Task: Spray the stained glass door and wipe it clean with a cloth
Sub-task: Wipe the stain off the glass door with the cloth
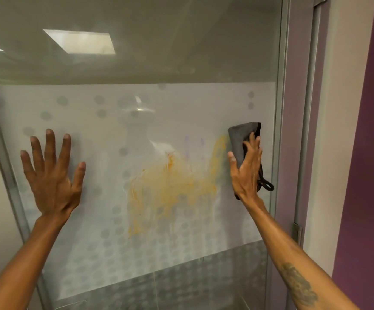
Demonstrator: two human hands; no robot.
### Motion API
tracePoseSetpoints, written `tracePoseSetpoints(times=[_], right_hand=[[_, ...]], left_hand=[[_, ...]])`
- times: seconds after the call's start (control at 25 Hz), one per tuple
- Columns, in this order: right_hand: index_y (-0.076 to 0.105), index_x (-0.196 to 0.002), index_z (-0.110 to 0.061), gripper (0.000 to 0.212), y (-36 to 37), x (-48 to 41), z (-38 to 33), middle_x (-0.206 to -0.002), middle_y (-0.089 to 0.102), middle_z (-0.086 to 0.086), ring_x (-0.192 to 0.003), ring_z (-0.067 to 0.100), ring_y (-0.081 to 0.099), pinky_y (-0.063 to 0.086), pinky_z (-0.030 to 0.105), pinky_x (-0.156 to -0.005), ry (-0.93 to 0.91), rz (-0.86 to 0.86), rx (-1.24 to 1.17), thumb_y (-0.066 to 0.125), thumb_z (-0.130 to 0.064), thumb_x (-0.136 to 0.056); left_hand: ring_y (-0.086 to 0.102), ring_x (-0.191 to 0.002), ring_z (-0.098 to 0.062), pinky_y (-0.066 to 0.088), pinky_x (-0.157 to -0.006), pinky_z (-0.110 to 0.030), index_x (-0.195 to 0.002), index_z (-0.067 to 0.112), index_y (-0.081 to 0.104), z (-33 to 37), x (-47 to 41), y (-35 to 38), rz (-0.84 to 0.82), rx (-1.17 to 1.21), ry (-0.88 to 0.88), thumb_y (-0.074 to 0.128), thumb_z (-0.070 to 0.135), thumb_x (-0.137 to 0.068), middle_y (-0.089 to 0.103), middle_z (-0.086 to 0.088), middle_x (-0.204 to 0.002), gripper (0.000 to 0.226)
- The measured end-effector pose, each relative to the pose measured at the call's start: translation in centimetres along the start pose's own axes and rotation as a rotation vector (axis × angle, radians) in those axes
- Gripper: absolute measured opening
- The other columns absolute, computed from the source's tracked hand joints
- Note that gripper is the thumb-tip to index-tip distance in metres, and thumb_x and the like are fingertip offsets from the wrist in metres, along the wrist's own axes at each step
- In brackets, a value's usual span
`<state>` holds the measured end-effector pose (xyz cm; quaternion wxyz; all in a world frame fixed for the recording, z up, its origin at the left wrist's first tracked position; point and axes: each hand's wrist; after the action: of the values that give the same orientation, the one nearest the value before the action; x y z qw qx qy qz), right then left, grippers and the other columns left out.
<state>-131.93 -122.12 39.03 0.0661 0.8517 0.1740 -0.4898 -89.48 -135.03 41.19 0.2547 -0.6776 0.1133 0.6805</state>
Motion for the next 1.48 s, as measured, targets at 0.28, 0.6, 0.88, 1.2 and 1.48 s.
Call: tracePoseSetpoints(times=[0.28,0.6,0.88,1.2,1.48], right_hand=[[-0.001,-0.16,-0.014,0.071,0.0,-0.8,1.4,-0.167,-0.01,-0.005,-0.155,0.017,-0.016,-0.008,0.045,-0.126,-0.085,-0.093,0.16,0.032,-0.042,-0.105],[-0.002,-0.16,-0.014,0.075,-0.5,-0.7,1.3,-0.168,-0.009,0.001,-0.155,0.019,-0.016,-0.009,0.047,-0.126,-0.108,-0.14,0.198,0.013,-0.058,-0.101],[-0.004,-0.16,-0.017,0.082,0.0,-0.8,0.8,-0.167,-0.013,-0.003,-0.154,0.016,-0.018,-0.012,0.041,-0.126,-0.069,-0.121,0.222,0.006,-0.068,-0.097],[0.017,-0.158,-0.009,0.059,-0.4,-1.1,1.1,-0.168,0.008,0.004,-0.156,0.017,-0.004,0.0,0.047,-0.127,-0.095,-0.046,0.172,0.02,-0.026,-0.102],[0.014,-0.159,-0.007,0.074,-0.3,-1.5,1.6,-0.169,-0.004,0.008,-0.156,0.021,-0.004,0.006,0.045,-0.128,-0.146,-0.055,-0.039,0.048,-0.037,-0.1]], left_hand=[[0.002,-0.159,-0.042,0.006,-0.124,-0.069,-0.164,0.018,0.017,-0.4,0.0,0.6,-0.006,-0.009,-0.013,0.025,0.056,-0.103,0.007,-0.012,-0.173,0.072],[-0.005,-0.159,-0.032,0.006,-0.124,-0.068,-0.165,0.02,0.013,0.1,0.1,0.2,-0.043,-0.026,-0.029,0.02,0.057,-0.104,0.003,-0.008,-0.173,0.072],[-0.008,-0.158,-0.027,0.004,-0.126,-0.064,-0.165,0.019,0.015,0.0,0.1,0.1,-0.044,-0.037,-0.022,0.011,0.059,-0.105,0.005,-0.009,-0.173,0.072],[-0.003,-0.16,-0.037,0.011,-0.124,-0.069,-0.165,0.02,0.012,-0.3,0.2,0.7,-0.049,-0.016,-0.03,0.016,0.054,-0.106,0.002,-0.008,-0.174,0.068],[-0.001,-0.16,-0.039,0.016,-0.123,-0.069,-0.165,0.019,0.012,-1.1,0.2,1.3,-0.083,-0.039,-0.062,0.02,0.053,-0.104,-0.001,-0.008,-0.174,0.071]])
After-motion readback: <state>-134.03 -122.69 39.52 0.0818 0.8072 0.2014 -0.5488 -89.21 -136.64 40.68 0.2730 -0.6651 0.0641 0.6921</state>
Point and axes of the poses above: each hand's wrist, its own x-axis away from the middle knuckle, its own y-axis out of the palm, z = x × y
